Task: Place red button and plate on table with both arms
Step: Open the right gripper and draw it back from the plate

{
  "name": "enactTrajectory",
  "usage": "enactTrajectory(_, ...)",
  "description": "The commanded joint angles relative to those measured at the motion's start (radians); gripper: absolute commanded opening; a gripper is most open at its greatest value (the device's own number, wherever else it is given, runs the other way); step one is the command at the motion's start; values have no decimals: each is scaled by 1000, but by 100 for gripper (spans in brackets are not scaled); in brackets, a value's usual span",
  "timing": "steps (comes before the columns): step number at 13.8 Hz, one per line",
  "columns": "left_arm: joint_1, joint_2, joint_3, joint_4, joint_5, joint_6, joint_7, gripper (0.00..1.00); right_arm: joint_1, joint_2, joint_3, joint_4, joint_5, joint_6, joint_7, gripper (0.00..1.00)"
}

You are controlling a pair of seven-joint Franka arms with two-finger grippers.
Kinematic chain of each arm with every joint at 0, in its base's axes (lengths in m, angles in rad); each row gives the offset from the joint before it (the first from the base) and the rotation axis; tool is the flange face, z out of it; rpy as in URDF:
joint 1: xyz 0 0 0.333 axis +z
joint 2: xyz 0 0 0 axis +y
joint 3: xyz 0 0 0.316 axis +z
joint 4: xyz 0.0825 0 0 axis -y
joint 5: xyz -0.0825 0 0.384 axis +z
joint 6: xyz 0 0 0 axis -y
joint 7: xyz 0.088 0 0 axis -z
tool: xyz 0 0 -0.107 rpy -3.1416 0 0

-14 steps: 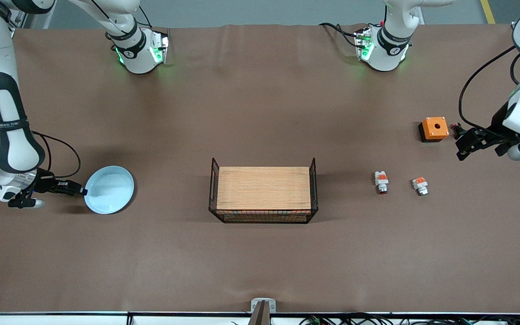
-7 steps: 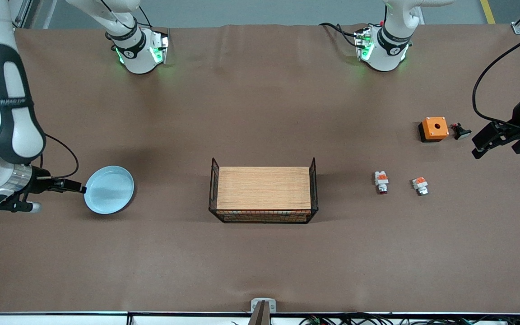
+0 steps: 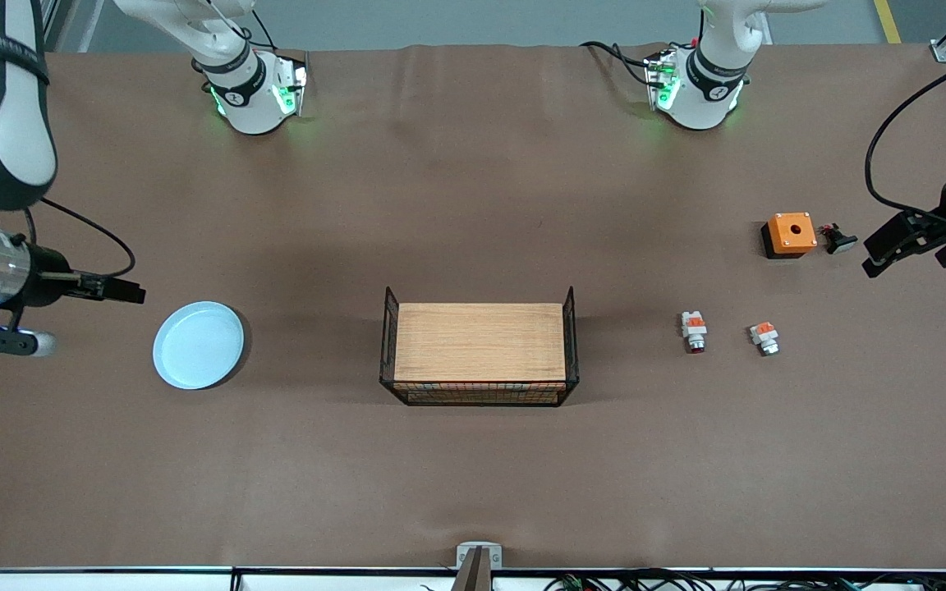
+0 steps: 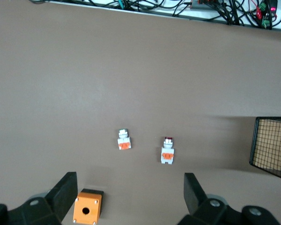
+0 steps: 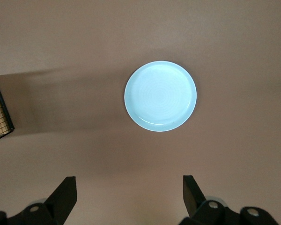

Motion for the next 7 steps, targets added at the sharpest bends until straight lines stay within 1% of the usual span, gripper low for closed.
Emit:
enactTrajectory(1, 0, -6, -4, 37, -21, -57, 14, 100, -12, -21, -18, 20, -24, -28, -70, 100)
enactTrajectory(2, -1, -23, -6, 40, -19, -84, 16, 100, -12, -22, -37, 29, -24, -69, -70, 100)
enactTrajectory(3, -3, -28, -7, 40, -16, -97, 14, 100, -12, -21, -48, 62, -24, -108, -79, 100)
enactTrajectory(4, -4, -26, -6, 60, -16, -97, 20, 100, -12, -19, -55, 97, -24, -141, -79, 100)
enactTrajectory(6, -9, -23, -7, 78, -13, -100, 20, 100, -10, -19, -63, 113, -25, -162, -76, 100)
enactTrajectory(7, -10, -17, -6, 83, -10, -99, 19, 100, -10, -19, -62, 113, -42, -160, -75, 100)
